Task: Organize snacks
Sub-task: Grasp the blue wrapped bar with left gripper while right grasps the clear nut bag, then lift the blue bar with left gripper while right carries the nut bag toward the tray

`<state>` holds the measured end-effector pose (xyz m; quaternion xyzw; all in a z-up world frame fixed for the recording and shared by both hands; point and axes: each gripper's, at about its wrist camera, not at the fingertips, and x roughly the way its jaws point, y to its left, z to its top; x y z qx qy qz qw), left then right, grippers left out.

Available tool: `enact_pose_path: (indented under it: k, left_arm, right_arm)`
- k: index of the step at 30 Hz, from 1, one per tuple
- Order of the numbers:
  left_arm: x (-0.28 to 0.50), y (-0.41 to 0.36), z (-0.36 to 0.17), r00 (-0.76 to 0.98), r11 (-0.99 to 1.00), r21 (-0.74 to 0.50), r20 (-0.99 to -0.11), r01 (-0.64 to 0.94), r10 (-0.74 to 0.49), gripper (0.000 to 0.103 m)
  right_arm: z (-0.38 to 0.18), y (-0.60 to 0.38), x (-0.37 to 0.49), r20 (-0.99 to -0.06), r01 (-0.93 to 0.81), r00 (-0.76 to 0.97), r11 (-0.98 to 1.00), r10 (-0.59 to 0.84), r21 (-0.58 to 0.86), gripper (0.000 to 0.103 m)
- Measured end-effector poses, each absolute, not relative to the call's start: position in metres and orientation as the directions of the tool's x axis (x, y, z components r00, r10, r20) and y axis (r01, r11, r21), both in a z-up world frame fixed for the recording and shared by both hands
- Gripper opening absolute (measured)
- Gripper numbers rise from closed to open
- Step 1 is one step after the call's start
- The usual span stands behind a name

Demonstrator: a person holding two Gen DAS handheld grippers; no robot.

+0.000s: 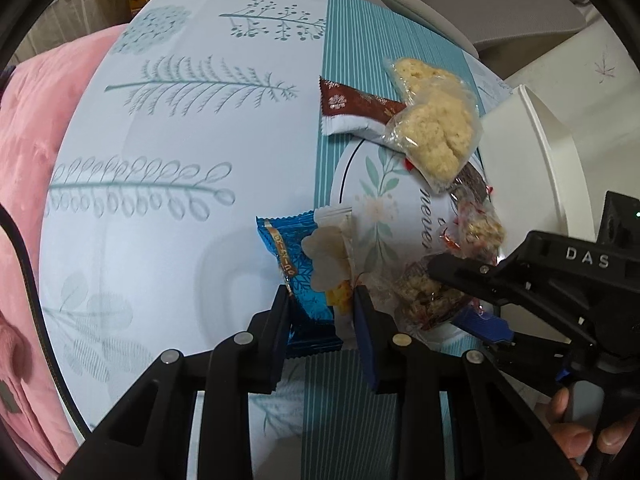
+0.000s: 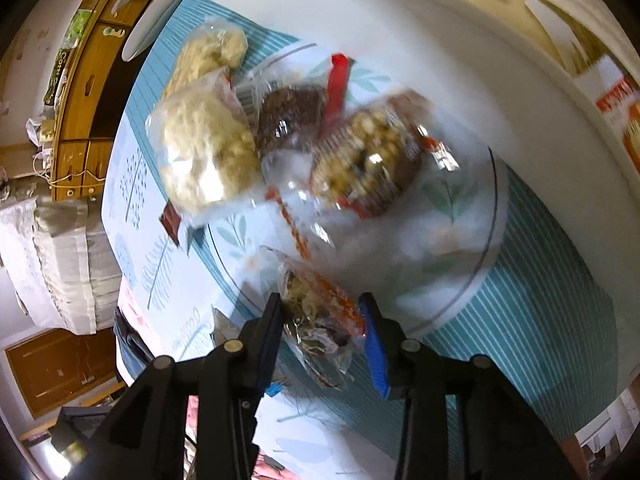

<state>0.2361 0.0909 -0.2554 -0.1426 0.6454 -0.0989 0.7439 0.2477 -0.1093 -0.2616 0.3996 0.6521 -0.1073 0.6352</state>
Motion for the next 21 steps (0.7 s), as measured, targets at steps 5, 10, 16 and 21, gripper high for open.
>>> enact_pose_path:
  k: [5, 10, 16, 21]
  left_arm:
    - [0.217, 0.1, -0.243, 0.146, 0.936, -0.353, -0.926, -0.008, -0.348, 0.029]
    - [0.196, 0.113, -0.227, 0.149, 0.927, -0.374, -0.915, 0.026, -0.374, 0.029]
    - [0.173, 0.128, -0.211, 0.16, 0.903, -0.428, -0.89, 0.026, -0.427, 0.029]
    - [0.157, 0.138, -0.197, 0.178, 0.886, -0.463, -0.871, 0.021, -0.459, 0.029]
  right_arm:
    - [-0.253, -0.104, 0.223, -0.919, 0.635, 0.123, 0.682, 0.375, 0.363, 0.038]
    - [-0.243, -0.099, 0.201, -0.924, 0.623, 0.118, 0.697, 0.365, 0.355, 0.038]
    - [-0.227, -0.091, 0.173, -0.93, 0.537, 0.15, 0.761, 0.337, 0.363, 0.038]
    - [-0.211, -0.084, 0.15, -0.922, 0.415, 0.202, 0.824, 0.329, 0.385, 0.038]
